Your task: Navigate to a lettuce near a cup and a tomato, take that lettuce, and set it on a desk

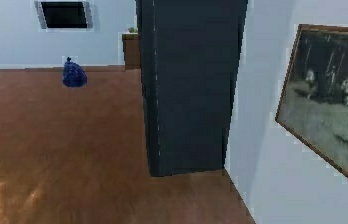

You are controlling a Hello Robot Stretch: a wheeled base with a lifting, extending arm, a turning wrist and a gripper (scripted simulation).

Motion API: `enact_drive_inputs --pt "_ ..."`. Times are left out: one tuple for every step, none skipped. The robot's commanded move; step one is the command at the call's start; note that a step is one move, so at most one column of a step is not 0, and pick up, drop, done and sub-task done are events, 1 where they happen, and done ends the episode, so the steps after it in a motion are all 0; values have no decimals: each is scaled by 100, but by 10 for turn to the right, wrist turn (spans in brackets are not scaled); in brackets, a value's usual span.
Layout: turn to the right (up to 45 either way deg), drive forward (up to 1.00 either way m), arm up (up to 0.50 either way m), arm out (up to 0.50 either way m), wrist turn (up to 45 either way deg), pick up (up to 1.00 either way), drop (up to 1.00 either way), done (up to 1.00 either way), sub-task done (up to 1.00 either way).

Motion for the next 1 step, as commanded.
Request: enact_drive_inputs --pt "-210 0 0 0 0 0 0 0 0"
